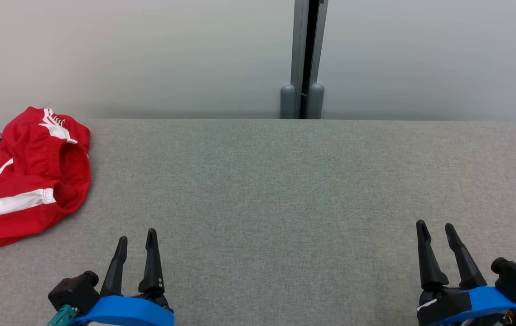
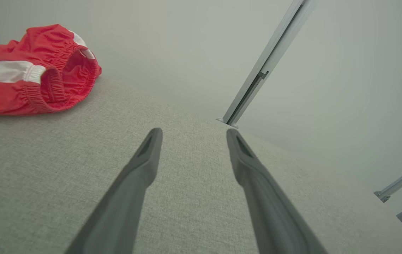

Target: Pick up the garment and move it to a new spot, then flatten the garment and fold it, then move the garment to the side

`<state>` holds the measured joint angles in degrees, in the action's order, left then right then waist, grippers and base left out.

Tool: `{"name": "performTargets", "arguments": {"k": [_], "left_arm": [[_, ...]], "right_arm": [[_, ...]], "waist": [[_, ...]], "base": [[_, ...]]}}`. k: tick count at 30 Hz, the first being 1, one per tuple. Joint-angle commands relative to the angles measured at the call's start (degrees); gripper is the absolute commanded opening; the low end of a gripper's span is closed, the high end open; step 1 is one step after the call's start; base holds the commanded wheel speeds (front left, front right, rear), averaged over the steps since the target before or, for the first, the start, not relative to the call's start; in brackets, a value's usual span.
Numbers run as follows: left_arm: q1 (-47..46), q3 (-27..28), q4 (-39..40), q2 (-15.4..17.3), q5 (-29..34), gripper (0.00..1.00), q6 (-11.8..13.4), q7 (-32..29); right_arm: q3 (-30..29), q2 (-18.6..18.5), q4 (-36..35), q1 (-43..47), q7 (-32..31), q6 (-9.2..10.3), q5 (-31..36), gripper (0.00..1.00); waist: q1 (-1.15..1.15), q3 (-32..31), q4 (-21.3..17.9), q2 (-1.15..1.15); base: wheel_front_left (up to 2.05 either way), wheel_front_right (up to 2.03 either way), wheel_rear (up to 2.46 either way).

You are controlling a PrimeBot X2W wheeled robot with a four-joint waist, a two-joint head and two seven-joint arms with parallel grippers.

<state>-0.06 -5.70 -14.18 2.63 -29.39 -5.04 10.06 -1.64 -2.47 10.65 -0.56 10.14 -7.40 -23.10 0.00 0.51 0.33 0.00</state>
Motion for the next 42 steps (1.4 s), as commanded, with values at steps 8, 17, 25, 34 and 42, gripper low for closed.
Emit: {"name": "performTargets", "arguments": {"k": [8,17,25,34,42], "left_arm": [[0.37,-0.32,-0.61,0.30,4.13,1.00,0.12,1.33],[0.42,-0.63,-1.81,0.31,7.42,1.00,0.09,2.45],[0.35,-0.95,-2.73,0.31,10.40,1.00,0.10,3.37],[0.13,-1.15,-3.52,0.31,13.51,1.00,0.11,4.33],[-0.23,-1.46,-4.49,0.31,16.60,1.00,0.00,5.24]], "right_arm": [[0.01,-0.51,0.92,0.44,1.29,-0.11,4.91,1.00],[0.01,-0.54,1.86,0.27,2.39,-0.12,9.33,1.00],[-0.08,-0.56,2.34,0.07,3.28,-0.13,13.10,1.00],[-0.05,-0.58,2.57,-0.19,4.26,-0.09,16.91,1.00],[0.06,-0.59,3.17,-0.18,5.19,-0.10,20.40,1.00]], "waist": [[0.00,0.10,0.01,0.00],[0.00,0.36,-0.05,0.00],[0.00,0.72,0.01,0.00],[0.00,1.22,-0.13,0.00],[0.00,1.36,-0.03,0.00]], "base": [[0.00,0.00,0.00],[0.00,0.00,0.00],[0.00,0.00,0.00],[0.00,0.00,0.00],[0.00,0.00,0.00]]}}
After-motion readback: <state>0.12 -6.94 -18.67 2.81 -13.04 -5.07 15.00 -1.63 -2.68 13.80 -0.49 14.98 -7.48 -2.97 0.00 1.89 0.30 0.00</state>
